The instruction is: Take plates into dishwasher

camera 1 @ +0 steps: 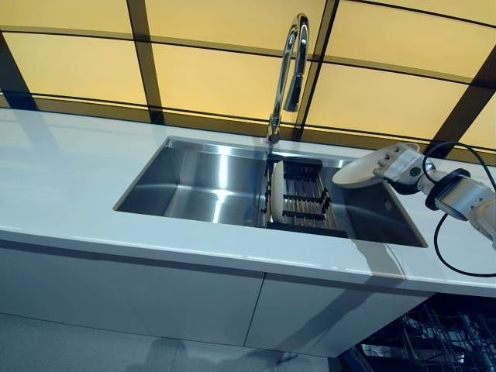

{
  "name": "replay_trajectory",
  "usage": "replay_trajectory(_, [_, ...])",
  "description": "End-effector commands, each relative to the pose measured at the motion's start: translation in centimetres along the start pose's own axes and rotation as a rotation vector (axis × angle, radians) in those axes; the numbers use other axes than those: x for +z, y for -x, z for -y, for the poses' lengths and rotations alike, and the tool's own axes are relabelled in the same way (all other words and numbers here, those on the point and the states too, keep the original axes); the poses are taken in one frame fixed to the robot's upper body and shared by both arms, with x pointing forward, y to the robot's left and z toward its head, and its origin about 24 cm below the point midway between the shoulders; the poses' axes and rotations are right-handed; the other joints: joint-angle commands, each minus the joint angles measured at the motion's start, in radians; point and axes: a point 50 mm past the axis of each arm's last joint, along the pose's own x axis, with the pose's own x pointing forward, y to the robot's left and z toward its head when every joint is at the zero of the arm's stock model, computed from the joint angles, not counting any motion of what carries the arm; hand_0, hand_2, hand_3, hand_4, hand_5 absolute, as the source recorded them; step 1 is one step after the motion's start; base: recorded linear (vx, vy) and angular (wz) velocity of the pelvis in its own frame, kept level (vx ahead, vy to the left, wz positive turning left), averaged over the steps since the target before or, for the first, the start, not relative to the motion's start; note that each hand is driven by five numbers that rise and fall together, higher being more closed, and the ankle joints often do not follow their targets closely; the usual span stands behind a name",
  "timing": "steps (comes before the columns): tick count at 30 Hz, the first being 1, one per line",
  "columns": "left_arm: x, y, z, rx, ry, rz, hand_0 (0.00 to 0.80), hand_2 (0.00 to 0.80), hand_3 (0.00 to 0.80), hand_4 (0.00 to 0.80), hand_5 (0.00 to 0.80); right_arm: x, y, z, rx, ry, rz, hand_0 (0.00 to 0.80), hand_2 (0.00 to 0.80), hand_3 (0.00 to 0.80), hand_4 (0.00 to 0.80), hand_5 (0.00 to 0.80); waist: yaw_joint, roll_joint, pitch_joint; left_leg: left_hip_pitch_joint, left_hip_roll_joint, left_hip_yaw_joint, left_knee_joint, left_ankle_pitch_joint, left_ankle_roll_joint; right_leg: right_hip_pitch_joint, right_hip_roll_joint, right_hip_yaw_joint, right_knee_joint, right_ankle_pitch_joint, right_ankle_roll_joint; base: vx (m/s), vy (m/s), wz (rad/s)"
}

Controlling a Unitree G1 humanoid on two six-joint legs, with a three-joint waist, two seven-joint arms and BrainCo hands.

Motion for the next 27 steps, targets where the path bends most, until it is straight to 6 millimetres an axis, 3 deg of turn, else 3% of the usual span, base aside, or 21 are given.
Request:
replay_trajectory(1, [-0.5,0.0,-1.4,0.042,-0.043,-0.036,0.000,0.000,0.000,0.000,0.000,-7.2,1.2,3.4,-0.103,-0.129,-0.318,0.800,0.800,0.800,0.800,0.800,0.000,-0.018,-0.017,-0.028,0.012,0.071,-0.058,0.117,0.006,0.108,-0.038,0.036,-0.001,-0.070,0.082,-0.056,0.054,-0.17])
replay_trajectory(5, [-0.3,0.0,-1.7,0.046,-0.032,-0.023,0.000,0.000,0.000,0.000,0.000,-8.7,1.9,3.5,-0.113,-0.297,-0.400,0.800,0.800,0.800,0.800,0.800,-0.016,-0.019,-0.023,-0.012,0.013,0.089,-0.058,0.111,0.010,0.104,-0.038,0.057,-0.001,-0.062,0.085,-0.058,0.062,-0.20])
replay_trajectory(9, [-0.2,0.0,-1.9,0.051,-0.032,-0.011,0.000,0.000,0.000,0.000,0.000,-9.9,3.1,2.4,-0.078,-0.479,-0.479,0.800,0.800,0.800,0.800,0.800,-0.039,-0.020,-0.028,0.005,0.013,0.112,-0.058,0.101,0.015,0.099,-0.039,0.083,-0.001,-0.053,0.089,-0.043,0.041,-0.18])
replay_trajectory(13, [-0.1,0.1,-2.3,0.053,-0.035,-0.004,0.000,0.000,0.000,0.000,0.000,-10.9,4.6,0.9,-0.033,-0.687,-0.557,0.800,0.800,0.800,0.800,0.800,-0.060,-0.022,-0.028,0.020,0.012,0.130,-0.058,0.094,0.019,0.092,-0.039,0.107,-0.001,-0.044,0.092,-0.034,0.024,-0.20])
replay_trajectory(18, [0.0,0.1,-2.4,0.042,-0.038,0.005,0.000,0.000,0.000,0.000,0.000,-12.0,6.9,-1.9,0.030,-1.096,-0.687,0.800,0.800,0.800,0.800,0.800,-0.098,-0.020,-0.027,0.041,0.013,0.161,-0.058,0.085,0.022,0.084,-0.040,0.141,-0.001,-0.031,0.095,-0.025,0.024,-0.13])
replay_trajectory(27, [0.2,0.2,-3.1,0.054,-0.036,0.006,0.000,0.000,0.000,0.000,0.000,-13.3,11.8,-5.7,0.105,-1.466,-0.864,0.800,0.800,0.800,0.800,0.800,-0.146,-0.026,-0.023,0.064,0.018,0.193,-0.058,0.074,0.028,0.074,-0.034,0.188,-0.001,-0.015,0.095,-0.002,0.007,-0.11])
